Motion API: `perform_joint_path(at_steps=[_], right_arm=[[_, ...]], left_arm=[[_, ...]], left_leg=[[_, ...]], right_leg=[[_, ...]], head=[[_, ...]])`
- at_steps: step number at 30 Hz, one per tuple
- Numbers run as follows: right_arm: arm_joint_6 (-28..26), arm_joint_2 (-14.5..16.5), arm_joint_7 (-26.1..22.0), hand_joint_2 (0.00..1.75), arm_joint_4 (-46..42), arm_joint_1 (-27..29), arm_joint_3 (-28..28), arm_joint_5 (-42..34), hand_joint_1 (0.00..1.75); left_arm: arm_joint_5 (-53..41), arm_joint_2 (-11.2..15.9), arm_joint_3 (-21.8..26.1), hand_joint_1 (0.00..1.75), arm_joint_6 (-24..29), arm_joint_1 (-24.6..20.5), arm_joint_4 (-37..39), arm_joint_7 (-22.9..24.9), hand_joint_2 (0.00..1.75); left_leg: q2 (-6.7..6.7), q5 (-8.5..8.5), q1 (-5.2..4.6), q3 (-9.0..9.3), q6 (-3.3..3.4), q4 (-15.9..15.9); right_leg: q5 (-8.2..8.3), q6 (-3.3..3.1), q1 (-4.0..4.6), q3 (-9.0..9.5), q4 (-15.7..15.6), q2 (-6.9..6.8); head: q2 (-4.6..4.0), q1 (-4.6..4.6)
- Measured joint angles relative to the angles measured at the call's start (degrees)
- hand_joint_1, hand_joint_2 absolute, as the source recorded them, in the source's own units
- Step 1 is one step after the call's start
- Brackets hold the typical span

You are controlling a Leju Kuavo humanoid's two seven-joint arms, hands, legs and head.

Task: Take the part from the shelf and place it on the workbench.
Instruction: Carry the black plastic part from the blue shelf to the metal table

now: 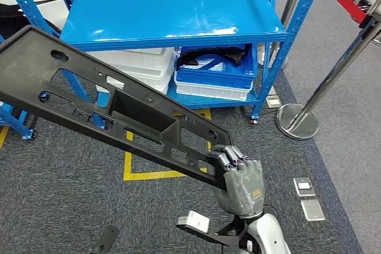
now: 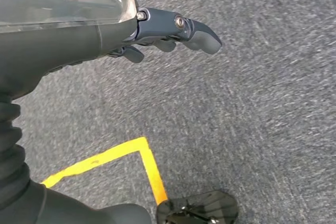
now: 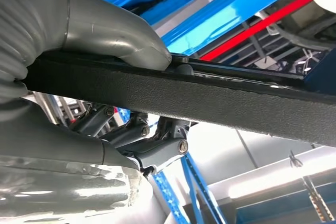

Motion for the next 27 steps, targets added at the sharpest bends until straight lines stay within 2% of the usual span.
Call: perform_joint_path(at_steps=[2, 3, 5, 6, 7, 8, 10, 11, 12, 13, 14, 16, 17, 18, 20, 22, 23, 25, 26, 27], right_arm=[[0.0, 0.0, 0.0, 1.75, 0.0, 0.0, -0.1, -0.1, 1.75], [0.0, 0.0, 0.0, 1.75, -0.1, 0.0, -0.1, -0.1, 1.75], [0.0, 0.0, -0.1, 1.75, -0.1, 0.2, -0.2, -0.1, 1.75], [0.0, 0.0, -0.1, 1.75, -0.2, 0.2, -0.3, 0.0, 1.75], [0.0, 0.0, -0.1, 1.75, -0.2, 0.3, -0.3, 0.0, 1.75], [0.0, 0.0, -0.2, 1.75, -0.3, 0.3, -0.4, 0.0, 1.75], [0.0, 0.0, -0.3, 1.75, -0.3, 0.3, -0.4, 0.0, 1.75], [0.0, 0.0, -0.3, 1.75, -0.3, 0.4, -0.4, 0.0, 1.75], [0.0, 0.0, -0.3, 1.75, -0.3, 0.5, -0.4, 0.0, 1.75], [0.0, 0.0, -0.3, 1.75, -0.3, 0.6, -0.5, 0.1, 1.75], [0.0, 0.0, -0.3, 1.75, -0.4, 0.7, -0.5, 0.1, 1.75], [0.0, 0.0, -0.3, 1.75, -0.6, 0.7, -0.5, 0.3, 1.75], [0.0, 0.0, -0.4, 1.75, -0.7, 0.7, -0.5, 0.3, 1.75], [0.0, 0.0, -0.4, 1.75, -0.8, 0.7, -0.6, 0.4, 1.75], [0.0, 0.1, -0.5, 1.75, -1.0, 0.9, -0.7, 0.4, 1.75], [-0.1, 0.1, -0.5, 1.75, -1.2, 0.9, -0.9, 0.4, 1.75], [-0.1, 0.2, -0.5, 1.75, -1.3, 0.9, -0.9, 0.4, 1.75], [-0.1, 0.3, -0.6, 1.75, -1.3, 0.9, -1.0, 0.4, 1.75], [-0.1, 0.4, -0.6, 1.75, -1.3, 1.0, -1.1, 0.4, 1.75], [-0.1, 0.4, -0.6, 1.75, -1.3, 1.0, -1.1, 0.4, 1.75]], left_arm=[[0.0, 0.0, 0.0, 0.00, 0.0, 0.0, 0.0, 0.0, 1.75], [0.0, 0.0, 0.0, 0.00, 0.0, 0.1, 0.0, 0.0, 1.75], [0.0, 0.0, 0.0, 0.00, 0.0, 0.1, 0.0, 0.1, 1.75], [0.0, 0.0, 0.0, 0.00, 0.0, 0.1, 0.0, 0.1, 1.75], [-0.1, 0.0, 0.1, 0.00, 0.0, 0.0, 0.0, 0.1, 1.75], [-0.1, 0.0, 0.1, 0.00, 0.0, 0.0, 0.0, 0.1, 1.75], [-0.1, 0.0, 0.1, 0.00, 0.0, 0.1, 0.0, 0.1, 1.75], [-0.1, 0.0, 0.1, 0.00, 0.0, 0.1, 0.0, 0.1, 1.75], [-0.1, 0.0, 0.1, 0.00, 0.0, 0.1, 0.0, 0.1, 1.75], [-0.1, 0.0, 0.1, 0.00, 0.0, 0.1, 0.0, 0.1, 1.75], [-0.1, 0.0, 0.1, 0.00, -0.1, 0.0, 0.0, 0.1, 1.75], [-0.1, 0.0, 0.1, 0.00, -0.1, -0.1, 0.0, 0.1, 1.75], [-0.1, 0.0, 0.1, 0.00, -0.1, -0.2, 0.0, 0.1, 1.75], [-0.1, 0.0, 0.1, 0.00, -0.1, -0.2, 0.0, 0.1, 1.75], [-0.1, -0.2, 0.1, 0.00, -0.1, -0.2, 0.0, 0.1, 1.75], [-0.2, -0.3, 0.1, 0.00, -0.1, -0.3, 0.0, 0.1, 1.75], [-0.2, -0.3, 0.1, 0.00, -0.1, -0.3, 0.0, 0.0, 1.75], [-0.2, -0.3, 0.1, 0.00, -0.1, -0.1, 0.0, 0.1, 1.75], [-0.2, -0.2, 0.1, 0.00, -0.1, 0.0, 0.0, 0.1, 1.75], [-0.2, -0.2, 0.1, 0.00, -0.1, 0.1, 0.0, 0.1, 1.75]], left_leg=[[-1.36, 1.10, 0.14, 1.91, 0.17, -4.2], [-1.66, 0.95, 0.07, 1.86, 0.34, -4.5], [-0.97, 1.36, -0.05, 1.63, 0.98, -4.6], [-0.58, 1.59, 0.01, 1.58, 1.35, -4.7], [-0.15, 1.79, 0.12, 1.49, 1.67, -4.8], [0.32, 1.94, 0.23, 1.39, 1.90, -4.9], [1.28, 2.05, 0.22, 1.16, 2.05, -4.8], [1.81, 2.07, 0.21, 1.10, 2.06, -4.8], [2.31, 2.08, 0.21, 1.08, 2.06, -4.8], [2.78, 2.09, 0.20, 1.11, 2.05, -4.8], [3.20, 2.08, 0.18, 1.19, 2.03, -4.8], [3.91, 2.13, 0.09, 1.24, 1.78, -4.9], [4.22, 2.20, 0.05, 1.18, 1.52, -4.9], [4.55, 2.29, 0.03, 1.12, 1.20, -5.0], [5.20, 2.36, 0.07, 1.19, 0.48, -5.3], [4.33, 0.95, 0.10, 0.81, 0.03, -4.1], [3.41, -0.61, 0.10, -0.06, -0.05, -1.8], [1.81, -4.33, 0.06, -3.13, -0.08, 5.5], [1.51, -5.40, 0.02, -4.54, -0.11, 8.7], [1.37, -5.46, -0.03, -5.20, -0.11, 10.3]], right_leg=[[0.08, 0.56, 0.08, -0.90, 0.9, 0.74], [0.26, 0.92, 0.06, -1.31, 1.1, 1.13], [0.47, 1.58, -0.18, -1.72, 1.2, 1.62], [-0.03, 1.94, -0.23, -2.01, 1.7, 1.36], [-1.20, 2.30, -0.29, -2.68, 3.3, 0.84], [-3.02, 2.65, -0.40, -3.85, 6.1, 0.18], [-6.84, 3.22, -0.66, -7.00, 13.9, -0.59], [-7.78, 3.36, -0.77, -8.02, 16.7, -0.72], [-7.61, 3.42, -0.83, -7.98, 17.3, -0.85], [-6.42, 3.36, -0.85, -6.79, 15.6, -1.02], [-4.50, 3.16, -0.82, -4.58, 11.7, -1.40], [-1.75, 2.44, -0.36, -0.25, 3.5, -3.34], [-1.19, 2.06, -0.04, 0.81, 1.2, -4.08], [-1.23, 1.78, 0.26, 1.03, 0.3, -4.49], [-0.82, 1.12, 0.34, 0.79, -0.1, -3.66], [-0.14, 0.26, 0.06, 0.88, -0.9, -2.83], [0.17, -0.10, -0.09, 0.93, -1.3, -2.42], [0.38, -0.41, 0.02, 0.69, -1.3, -1.48], [0.42, -0.48, 0.09, 0.61, -1.2, -0.89], [0.44, -0.50, 0.15, 0.55, -1.1, -0.26]], head=[[0.00, 0.04], [0.00, 0.04], [0.00, 0.03], [0.00, 0.09], [0.00, 0.16], [0.00, 0.24], [0.00, 0.34], [0.00, 0.34], [0.00, 0.34], [0.00, 0.34], [0.00, 0.34], [0.00, 0.32], [0.00, 0.31], [0.00, 0.29], [0.00, 0.28], [0.00, 0.21], [0.00, 0.11], [0.00, -0.02], [0.00, -0.05], [0.00, -0.05]])
